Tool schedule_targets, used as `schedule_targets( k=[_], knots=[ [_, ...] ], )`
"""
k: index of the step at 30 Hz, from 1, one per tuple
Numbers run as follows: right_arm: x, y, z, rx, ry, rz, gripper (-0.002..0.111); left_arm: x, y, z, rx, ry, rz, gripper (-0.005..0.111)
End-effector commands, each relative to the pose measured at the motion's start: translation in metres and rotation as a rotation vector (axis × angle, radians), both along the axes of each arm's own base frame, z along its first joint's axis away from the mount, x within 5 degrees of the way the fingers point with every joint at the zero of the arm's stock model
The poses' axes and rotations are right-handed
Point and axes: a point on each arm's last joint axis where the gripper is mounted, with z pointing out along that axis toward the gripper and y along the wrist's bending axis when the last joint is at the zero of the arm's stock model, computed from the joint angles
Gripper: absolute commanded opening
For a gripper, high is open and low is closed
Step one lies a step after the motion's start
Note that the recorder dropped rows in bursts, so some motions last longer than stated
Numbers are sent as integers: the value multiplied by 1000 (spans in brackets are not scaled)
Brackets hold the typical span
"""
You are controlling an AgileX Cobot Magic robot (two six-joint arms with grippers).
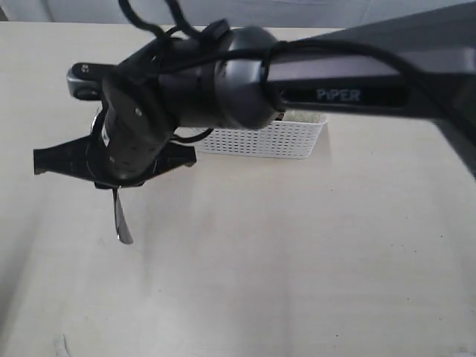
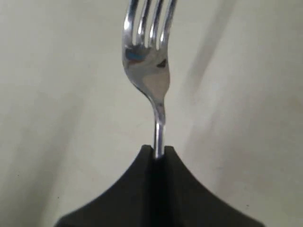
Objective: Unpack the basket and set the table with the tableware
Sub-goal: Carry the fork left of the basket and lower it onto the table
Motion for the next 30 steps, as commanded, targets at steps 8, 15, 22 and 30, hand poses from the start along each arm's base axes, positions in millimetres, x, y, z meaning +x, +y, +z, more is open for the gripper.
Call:
schedule_targets(
  k=[8, 15, 22, 30],
  knots=[
    [5, -13, -46, -224, 50, -158, 0, 0, 0, 0, -3, -7, 2, 0],
    [9, -24, -46, -335, 13, -240, 0, 0, 0, 0, -3, -7, 2, 0],
    [8, -18, -47, -263, 43, -246, 0, 0, 0, 0, -3, -7, 2, 0],
    [6, -20, -47, -290, 53, -222, 0, 0, 0, 0, -3, -7, 2, 0]
  ],
)
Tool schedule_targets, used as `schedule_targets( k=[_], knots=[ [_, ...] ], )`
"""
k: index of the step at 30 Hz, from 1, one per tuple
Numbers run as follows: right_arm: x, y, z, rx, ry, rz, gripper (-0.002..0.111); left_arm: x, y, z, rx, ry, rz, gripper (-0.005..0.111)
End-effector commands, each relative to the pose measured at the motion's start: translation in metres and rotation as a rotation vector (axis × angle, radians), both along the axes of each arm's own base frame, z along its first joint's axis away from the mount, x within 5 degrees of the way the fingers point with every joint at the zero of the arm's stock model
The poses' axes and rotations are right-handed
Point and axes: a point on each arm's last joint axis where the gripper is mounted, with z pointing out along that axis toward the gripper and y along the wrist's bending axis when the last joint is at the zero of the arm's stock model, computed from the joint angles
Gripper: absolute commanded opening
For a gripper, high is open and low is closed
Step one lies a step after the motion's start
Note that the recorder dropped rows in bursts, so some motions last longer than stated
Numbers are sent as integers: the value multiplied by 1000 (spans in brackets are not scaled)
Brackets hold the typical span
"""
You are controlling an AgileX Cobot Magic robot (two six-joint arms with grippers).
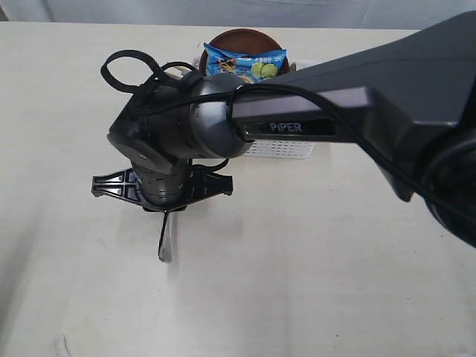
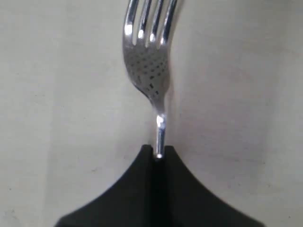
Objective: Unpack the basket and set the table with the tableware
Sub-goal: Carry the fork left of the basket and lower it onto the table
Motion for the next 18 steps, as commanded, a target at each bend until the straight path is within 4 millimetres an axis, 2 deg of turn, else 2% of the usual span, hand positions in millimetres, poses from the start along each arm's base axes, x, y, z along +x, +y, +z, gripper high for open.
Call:
schedule_targets(
  k=[1, 8, 10, 14, 16, 18],
  knots=[
    [0, -3, 1, -23, 5, 19, 0, 0, 0, 0, -3, -7, 2, 0],
    [-1, -2, -13, -47, 40, 35, 2, 0, 0, 0, -3, -7, 2, 0],
    [-1, -2, -14, -50, 40, 38, 11, 0, 0, 0, -3, -7, 2, 0],
    [-1, -2, -14, -46, 38, 39, 38, 0, 0, 0, -3, -7, 2, 0],
    [-1, -2, -14, -46, 38, 39, 44, 0, 0, 0, -3, -7, 2, 0],
    [-1, -2, -14, -47, 36, 41, 45, 0, 0, 0, -3, -7, 2, 0]
  ],
)
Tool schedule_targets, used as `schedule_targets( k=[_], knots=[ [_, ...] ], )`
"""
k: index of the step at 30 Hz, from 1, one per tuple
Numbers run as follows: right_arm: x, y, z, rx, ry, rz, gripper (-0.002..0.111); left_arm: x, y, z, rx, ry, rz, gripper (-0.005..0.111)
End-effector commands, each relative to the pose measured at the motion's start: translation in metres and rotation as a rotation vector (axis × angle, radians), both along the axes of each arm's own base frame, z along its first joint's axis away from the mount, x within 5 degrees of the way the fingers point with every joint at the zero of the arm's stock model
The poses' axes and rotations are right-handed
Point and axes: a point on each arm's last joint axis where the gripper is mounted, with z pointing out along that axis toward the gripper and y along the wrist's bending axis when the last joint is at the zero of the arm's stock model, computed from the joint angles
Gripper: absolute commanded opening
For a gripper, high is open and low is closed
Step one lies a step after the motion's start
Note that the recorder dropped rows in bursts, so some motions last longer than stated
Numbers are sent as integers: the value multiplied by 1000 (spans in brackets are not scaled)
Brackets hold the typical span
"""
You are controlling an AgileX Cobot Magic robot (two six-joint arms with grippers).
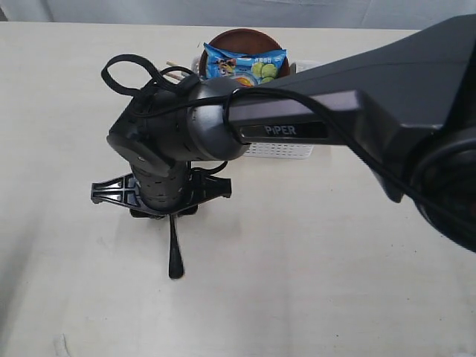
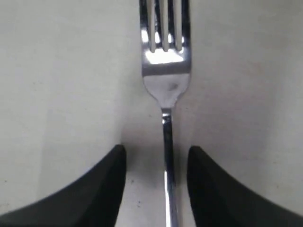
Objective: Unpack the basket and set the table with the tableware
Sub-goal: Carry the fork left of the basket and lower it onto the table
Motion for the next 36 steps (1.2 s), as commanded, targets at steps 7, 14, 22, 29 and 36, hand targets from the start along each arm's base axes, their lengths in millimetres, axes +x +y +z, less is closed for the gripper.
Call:
schedule_targets(
  k=[7, 14, 22, 29, 36],
  knots=[
    [8, 5, 13, -52, -26, 67, 45, 0, 0, 0, -3, -7, 2, 0],
    [9, 8, 27, -83, 1, 125, 39, 0, 0, 0, -3, -7, 2, 0],
    [20, 0, 11, -67, 117, 140, 38, 0, 0, 0, -3, -7, 2, 0],
    [21, -2, -3, -112, 137, 181, 38, 0, 0, 0, -3, -7, 2, 0],
    [21, -1, -10, -117, 145, 181, 14, 0, 0, 0, -3, -7, 2, 0]
  ],
)
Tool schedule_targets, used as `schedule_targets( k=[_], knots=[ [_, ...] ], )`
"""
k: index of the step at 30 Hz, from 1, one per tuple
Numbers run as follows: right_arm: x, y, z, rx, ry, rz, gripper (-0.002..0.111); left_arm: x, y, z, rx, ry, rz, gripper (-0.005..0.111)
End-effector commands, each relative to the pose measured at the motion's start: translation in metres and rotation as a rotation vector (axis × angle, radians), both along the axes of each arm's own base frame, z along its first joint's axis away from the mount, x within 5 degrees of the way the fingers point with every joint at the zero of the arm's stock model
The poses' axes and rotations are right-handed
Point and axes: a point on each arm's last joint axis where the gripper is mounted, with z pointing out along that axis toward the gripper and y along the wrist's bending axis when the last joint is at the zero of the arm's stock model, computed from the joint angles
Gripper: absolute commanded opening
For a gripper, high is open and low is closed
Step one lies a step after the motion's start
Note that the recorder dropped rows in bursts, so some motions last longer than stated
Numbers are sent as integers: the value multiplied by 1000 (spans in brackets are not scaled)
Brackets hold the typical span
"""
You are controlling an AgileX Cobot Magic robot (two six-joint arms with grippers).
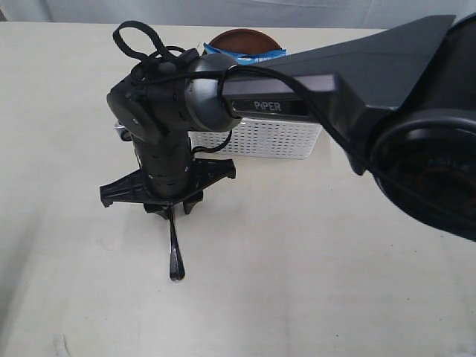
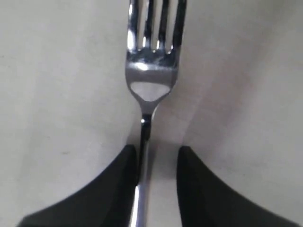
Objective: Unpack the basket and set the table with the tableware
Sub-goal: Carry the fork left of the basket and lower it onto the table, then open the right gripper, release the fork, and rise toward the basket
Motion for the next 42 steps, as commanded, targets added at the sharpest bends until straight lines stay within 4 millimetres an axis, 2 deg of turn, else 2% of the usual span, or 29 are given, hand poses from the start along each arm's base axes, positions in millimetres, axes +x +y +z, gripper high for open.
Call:
schedule_targets(
  k=[1, 3, 6, 11, 15, 26, 30, 31, 33, 34, 36, 39, 42],
  knots=[
    [1, -2, -10, -14, 17, 1, 9, 0, 0, 0, -3, -7, 2, 0],
    [1, -2, -10, -14, 17, 1, 0, 0, 0, 0, -3, -7, 2, 0],
    [1, -2, -10, -12, 23, -19, 0, 0, 0, 0, -3, -7, 2, 0],
    [-1, 1, -10, 27, 58, -170, 0, 0, 0, 0, -3, -7, 2, 0],
    [-3, 9, -9, 119, 86, -238, 0, 0, 0, 0, -3, -7, 2, 0],
    [-3, 12, -9, 148, 91, -258, 0, 0, 0, 0, -3, -7, 2, 0],
    [-3, 12, -9, 146, 82, -189, 0, 0, 0, 0, -3, -7, 2, 0],
    [-3, 12, -9, 146, 82, -189, 1, 0, 0, 0, -3, -7, 2, 0],
    [-3, 12, -9, 147, 83, -190, 11, 0, 0, 0, -3, -7, 2, 0],
    [-3, 13, -9, 149, 87, -193, 23, 0, 0, 0, -3, -7, 2, 0],
    [-4, 13, -9, 151, 95, -198, 39, 0, 0, 0, -3, -7, 2, 0],
    [-2, 11, -4, 139, 77, -169, 42, 0, 0, 0, -3, -7, 2, 0],
    [10, 1, 24, 164, -3, -119, 42, 0, 0, 0, -3, -7, 2, 0]
  ],
)
